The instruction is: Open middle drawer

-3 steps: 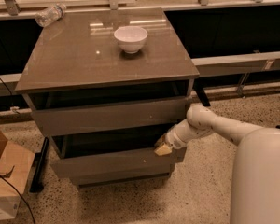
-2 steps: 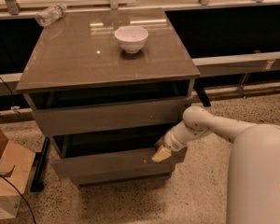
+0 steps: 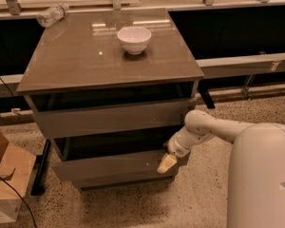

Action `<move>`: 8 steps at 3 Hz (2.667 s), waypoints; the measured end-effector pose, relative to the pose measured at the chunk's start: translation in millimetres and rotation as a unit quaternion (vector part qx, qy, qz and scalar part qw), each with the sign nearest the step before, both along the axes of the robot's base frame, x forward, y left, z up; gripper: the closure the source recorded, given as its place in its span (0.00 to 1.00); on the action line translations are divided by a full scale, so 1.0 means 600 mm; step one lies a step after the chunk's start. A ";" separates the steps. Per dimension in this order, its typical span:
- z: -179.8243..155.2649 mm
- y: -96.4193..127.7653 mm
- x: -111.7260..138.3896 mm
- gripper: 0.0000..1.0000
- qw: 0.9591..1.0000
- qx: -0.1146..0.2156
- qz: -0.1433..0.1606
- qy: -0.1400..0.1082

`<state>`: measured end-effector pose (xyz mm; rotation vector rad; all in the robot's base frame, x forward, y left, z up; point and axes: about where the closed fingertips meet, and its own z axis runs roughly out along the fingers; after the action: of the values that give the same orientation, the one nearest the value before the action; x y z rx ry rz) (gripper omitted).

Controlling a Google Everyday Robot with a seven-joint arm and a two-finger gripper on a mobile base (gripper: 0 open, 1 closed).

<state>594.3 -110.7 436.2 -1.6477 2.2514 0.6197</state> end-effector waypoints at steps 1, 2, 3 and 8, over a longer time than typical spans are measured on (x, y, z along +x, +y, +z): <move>-0.017 -0.003 -0.005 0.56 1.000 -0.013 0.006 0.018; -0.024 -0.005 -0.004 0.79 0.999 -0.022 0.010 0.026; -0.034 -0.010 -0.017 0.75 0.998 -0.039 0.020 0.045; -0.052 -0.023 -0.095 0.00 0.992 -0.073 0.002 0.099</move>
Offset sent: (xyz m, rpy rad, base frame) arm -0.0175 -0.0133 -0.0502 -0.1849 0.1780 0.1143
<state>537.5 -124.7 405.0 -1.7277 2.4862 0.6605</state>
